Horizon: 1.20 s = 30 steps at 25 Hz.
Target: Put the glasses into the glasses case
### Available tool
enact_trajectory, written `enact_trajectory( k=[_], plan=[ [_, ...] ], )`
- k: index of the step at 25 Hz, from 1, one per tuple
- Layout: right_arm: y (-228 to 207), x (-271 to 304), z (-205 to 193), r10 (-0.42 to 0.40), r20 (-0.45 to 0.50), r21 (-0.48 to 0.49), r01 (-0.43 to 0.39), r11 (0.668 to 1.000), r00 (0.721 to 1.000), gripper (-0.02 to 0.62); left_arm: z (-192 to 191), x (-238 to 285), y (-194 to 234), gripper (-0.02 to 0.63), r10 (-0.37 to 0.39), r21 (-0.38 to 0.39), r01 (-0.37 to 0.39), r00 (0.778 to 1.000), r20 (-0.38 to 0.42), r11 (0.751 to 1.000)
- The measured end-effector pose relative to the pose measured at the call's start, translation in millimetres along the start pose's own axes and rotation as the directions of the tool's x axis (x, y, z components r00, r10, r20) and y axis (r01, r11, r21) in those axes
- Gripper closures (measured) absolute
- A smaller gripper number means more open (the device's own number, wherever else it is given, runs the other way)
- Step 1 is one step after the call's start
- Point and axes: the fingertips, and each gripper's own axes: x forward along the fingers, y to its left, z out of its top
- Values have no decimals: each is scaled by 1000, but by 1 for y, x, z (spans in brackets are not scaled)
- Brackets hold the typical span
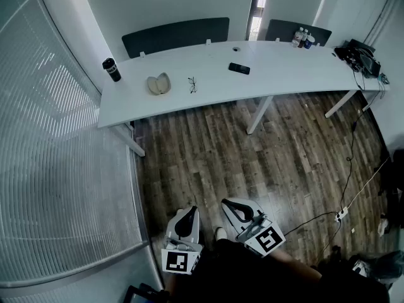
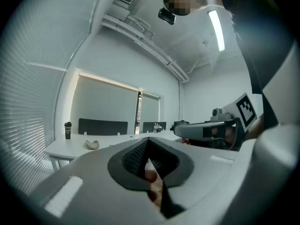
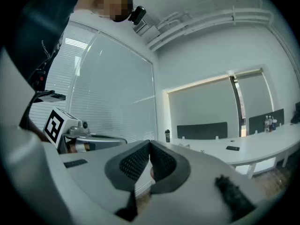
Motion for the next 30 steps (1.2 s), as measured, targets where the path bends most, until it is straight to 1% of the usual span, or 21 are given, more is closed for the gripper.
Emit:
enact_trajectory(
  k=[3,7,9,12,15,17,20,22,23,26,28,30],
  plan=[
    [-3,17,5,-13,6,9,13,1000,1000,588,8,8,11,598,-36,10,36,999,12,999],
    [-4,46,30,-36,98,-2,36,999,995,588,16,13,33,600,-86,8,86,996,0,996],
    [-4,67,34,-47,103,37,44,998,994,588,20,14,51,600,-101,0,101,995,-1,995],
    [-1,100,32,-62,82,82,55,995,995,588,24,15,86,598,-85,-8,85,996,15,996],
    [3,124,23,-86,33,78,83,993,996,589,26,18,124,598,-23,42,21,999,43,999],
    [3,141,22,-100,18,85,98,992,995,589,27,17,148,598,17,34,-18,999,27,999],
    [13,170,24,-99,24,98,96,991,995,589,28,12,179,598,19,31,-20,1000,15,999],
    [18,191,24,-100,23,93,97,991,995,589,29,9,201,598,10,38,-12,999,34,999],
    [19,202,24,-103,25,90,100,991,994,589,30,8,211,598,7,28,-9,999,43,1000],
    [22,227,24,-127,1,73,126,989,992,589,29,3,234,598,-27,5,27,999,42,1000],
    [20,238,25,-154,-17,56,155,986,988,589,25,3,241,598,-82,16,82,996,24,997],
    [17,241,29,-180,-8,59,180,982,984,589,21,4,243,598,-126,17,126,992,-1,992]
  ],
)
